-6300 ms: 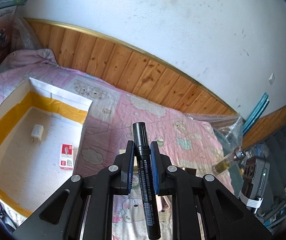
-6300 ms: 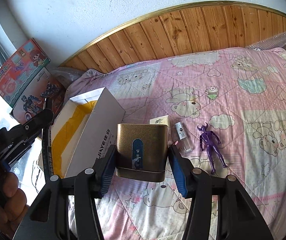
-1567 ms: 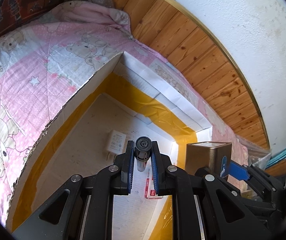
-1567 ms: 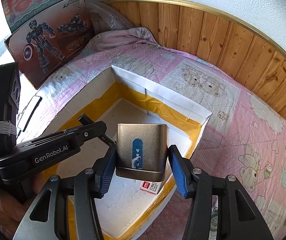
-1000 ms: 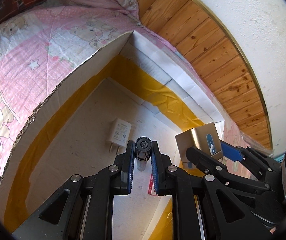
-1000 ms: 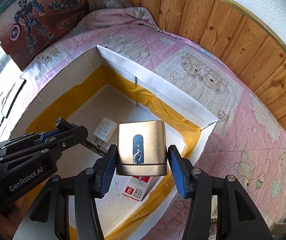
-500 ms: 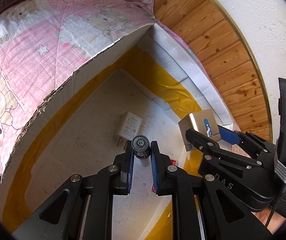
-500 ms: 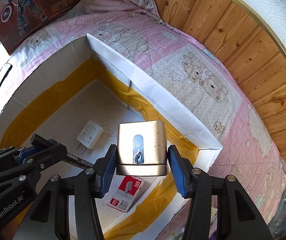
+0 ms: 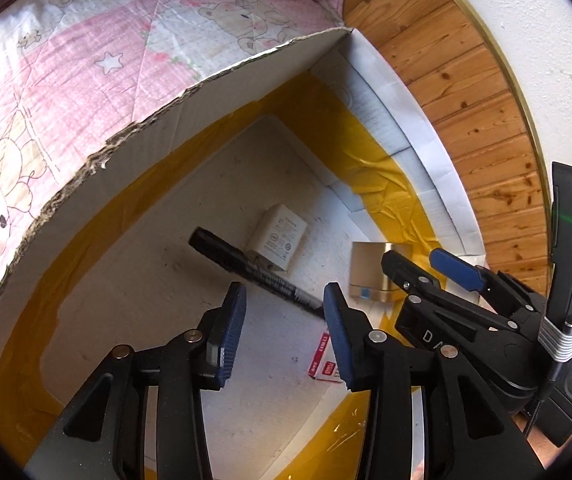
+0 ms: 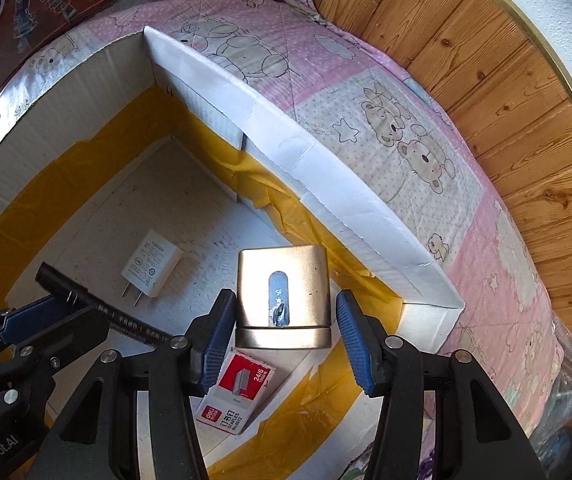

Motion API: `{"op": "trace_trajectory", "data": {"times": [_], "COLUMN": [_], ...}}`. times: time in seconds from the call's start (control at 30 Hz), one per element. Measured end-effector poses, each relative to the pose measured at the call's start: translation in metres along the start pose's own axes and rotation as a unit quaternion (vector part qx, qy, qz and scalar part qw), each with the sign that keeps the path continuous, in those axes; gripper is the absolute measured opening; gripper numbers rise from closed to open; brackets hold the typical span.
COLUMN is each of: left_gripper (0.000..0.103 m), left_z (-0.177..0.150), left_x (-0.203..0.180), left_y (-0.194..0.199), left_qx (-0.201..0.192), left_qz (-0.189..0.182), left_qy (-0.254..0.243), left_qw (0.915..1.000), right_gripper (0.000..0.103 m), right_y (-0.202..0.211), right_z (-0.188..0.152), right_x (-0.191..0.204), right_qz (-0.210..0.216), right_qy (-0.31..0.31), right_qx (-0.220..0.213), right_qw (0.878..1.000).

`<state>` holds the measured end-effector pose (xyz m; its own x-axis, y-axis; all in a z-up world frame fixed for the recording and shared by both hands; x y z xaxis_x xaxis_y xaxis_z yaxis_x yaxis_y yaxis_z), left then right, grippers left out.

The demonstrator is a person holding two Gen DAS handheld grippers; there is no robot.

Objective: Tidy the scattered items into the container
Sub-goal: 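Lower and open the left tool to drop the marker while the right tool drops the gold tin, then move both tools back to the remaining items on the bedspread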

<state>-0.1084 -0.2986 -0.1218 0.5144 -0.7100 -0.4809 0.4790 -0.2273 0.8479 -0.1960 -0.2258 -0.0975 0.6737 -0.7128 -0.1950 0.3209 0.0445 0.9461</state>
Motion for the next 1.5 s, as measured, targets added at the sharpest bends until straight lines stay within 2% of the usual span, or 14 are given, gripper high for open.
{"op": "trace_trajectory", "data": {"times": [0.13,0.33,0.53,0.7,0.9,1.1,1.3,1.33,1.4,1.5], "left_gripper": [0.047,0.048,0.048,0.048,0.048,0.048,0.048,0.048,0.048,0.048], "left_z": [-0.002,-0.008,-0.021,-0.028,-0.04,-0.065,-0.091,-0.096,-0.106,-0.12], "left_x": [-0.005,-0.01,-0.019,-0.022,-0.029,-0.04,-0.051,-0.053,-0.06,-0.084], "left_y": [0.005,0.01,0.019,0.032,0.05,0.072,0.096,0.099,0.104,0.104], "left_qx": [-0.005,-0.013,-0.02,-0.033,-0.057,-0.078,-0.124,-0.125,-0.129,-0.136], "left_qz": [0.005,0.029,0.038,0.048,0.068,0.079,0.102,0.101,0.072,0.053], "left_qy": [-0.002,0.004,-0.015,-0.017,-0.036,-0.076,-0.13,-0.131,-0.133,-0.17], "left_qw": [1.0,0.9995,0.999,0.9982,0.9954,0.9909,0.9784,0.9783,0.9801,0.9746], "right_gripper": [0.061,0.062,0.067,0.067,0.067,0.067,0.067,0.067,0.067,0.067], "right_y": [0.007,0.018,0.032,0.052,0.09,0.137,0.158,0.156,0.147,0.138], "right_z": [0.0,-0.002,-0.013,-0.029,-0.07,-0.126,-0.191,-0.202,-0.216,-0.224], "right_x": [-0.005,-0.012,-0.017,-0.031,-0.037,-0.039,-0.054,-0.058,-0.065,-0.078], "right_qz": [0.0,0.012,0.031,0.091,0.161,0.186,0.202,0.203,0.212,0.249], "right_qy": [-0.005,-0.009,-0.007,-0.063,-0.115,-0.118,-0.134,-0.147,-0.168,-0.19], "right_qx": [-0.007,-0.011,-0.015,-0.04,-0.097,-0.172,-0.217,-0.221,-0.211,-0.186], "right_qw": [1.0,1.0,0.999,0.993,0.975,0.96,0.946,0.942,0.939,0.931]}}
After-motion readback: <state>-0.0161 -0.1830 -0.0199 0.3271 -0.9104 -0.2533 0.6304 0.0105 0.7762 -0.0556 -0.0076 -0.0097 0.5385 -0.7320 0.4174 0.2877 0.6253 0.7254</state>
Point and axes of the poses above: each gripper's, at about its wrist camera, not at the fingertips, and y roughly against the way its jaws point, x to its left, z to its top, the point moved 3 cm from there along -y, roughly the way its jaws point, and after that the axes turned 8 degrees about -y, right-handed, at the moved point
